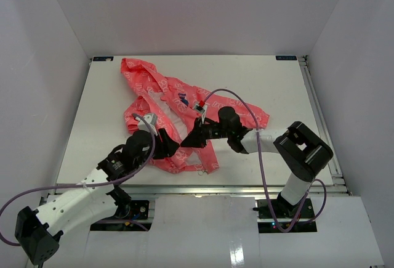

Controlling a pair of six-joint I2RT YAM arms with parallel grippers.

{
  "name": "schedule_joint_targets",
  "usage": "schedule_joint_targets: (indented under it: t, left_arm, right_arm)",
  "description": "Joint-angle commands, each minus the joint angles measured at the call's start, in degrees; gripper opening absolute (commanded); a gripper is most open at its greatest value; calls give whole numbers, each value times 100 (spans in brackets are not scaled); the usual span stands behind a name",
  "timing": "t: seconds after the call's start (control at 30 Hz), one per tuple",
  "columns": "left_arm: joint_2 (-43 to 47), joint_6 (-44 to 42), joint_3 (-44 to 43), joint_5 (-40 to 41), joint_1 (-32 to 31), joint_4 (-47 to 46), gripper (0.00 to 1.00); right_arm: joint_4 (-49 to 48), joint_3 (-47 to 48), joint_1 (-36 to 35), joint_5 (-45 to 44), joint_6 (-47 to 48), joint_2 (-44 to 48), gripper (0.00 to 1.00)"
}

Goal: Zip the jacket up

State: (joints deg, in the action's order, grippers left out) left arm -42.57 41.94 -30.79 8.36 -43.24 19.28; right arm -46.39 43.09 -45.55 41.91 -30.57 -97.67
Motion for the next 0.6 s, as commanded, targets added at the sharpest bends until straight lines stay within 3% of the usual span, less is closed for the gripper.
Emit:
schedule_joint_targets:
  t: [0.0,0.27,0.57]
  left_arm:
    - [53,604,-342,-259,-24,419,61]
    - [1000,1212,225,-515,-24,-88,58]
    - [1017,1735,633,-1142,-17,-781,61]
  right_arm:
    - [-881,181,-137,-366,-482,-5,8]
    - [-2324,-175,-186,-695,-1595,-44,8]
    - [-2895,-149,-352,-1027,-1917,-247,8]
